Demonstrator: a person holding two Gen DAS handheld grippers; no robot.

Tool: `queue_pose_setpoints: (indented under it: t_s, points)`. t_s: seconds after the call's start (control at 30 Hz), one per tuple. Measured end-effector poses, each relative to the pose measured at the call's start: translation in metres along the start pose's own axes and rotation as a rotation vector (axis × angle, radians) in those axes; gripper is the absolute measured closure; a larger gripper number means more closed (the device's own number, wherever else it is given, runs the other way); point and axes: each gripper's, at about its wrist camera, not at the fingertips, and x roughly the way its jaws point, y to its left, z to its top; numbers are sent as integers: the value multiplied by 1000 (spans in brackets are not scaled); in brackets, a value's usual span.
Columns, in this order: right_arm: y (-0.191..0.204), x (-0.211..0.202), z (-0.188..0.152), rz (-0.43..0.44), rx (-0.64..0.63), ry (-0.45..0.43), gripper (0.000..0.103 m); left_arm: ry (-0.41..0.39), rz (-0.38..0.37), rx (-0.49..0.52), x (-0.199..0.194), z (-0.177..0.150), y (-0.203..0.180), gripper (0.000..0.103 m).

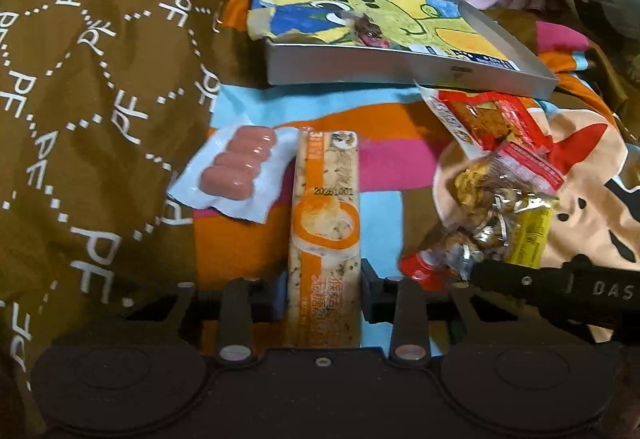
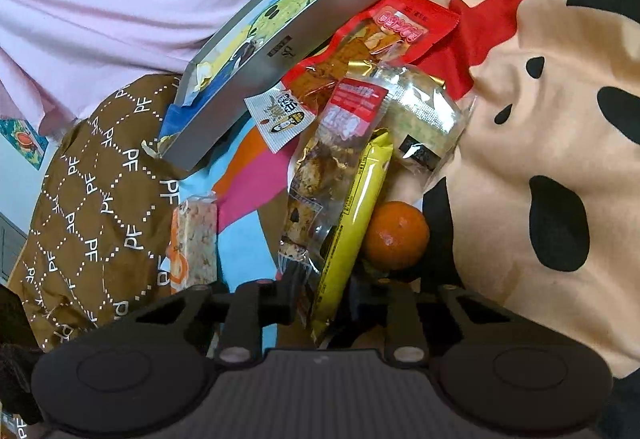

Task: Organize snacks
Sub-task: 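Grasp the orange-white pastry bar with left gripper while right grasps the yellow stick, then lift both held snacks and carry them over the grey tray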

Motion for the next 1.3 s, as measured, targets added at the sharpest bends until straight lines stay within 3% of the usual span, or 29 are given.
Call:
queue_pose_setpoints:
  t_s: [0.17,0.57,0.7,1.0,1.3]
  points:
    - [-3,-7,1,-6,21,-10,88,36,-37,-81,-3,-1,-8,67]
    - [8,-42,-11,-79,-93,-54,91,28,-72,-136,-20,-5,-32,68]
    - [3,-52,-13,-86,-66,-43,91,60,-81,-142,-22,-9,-42,68]
    - [-5,-80,-14,-66,-24,-71,92,93,-121,-266,-31,-16,-46,68]
    - [-1,-97,-5,-19,-36,-139,92,45,-256,-375,-47,-18,-55,68]
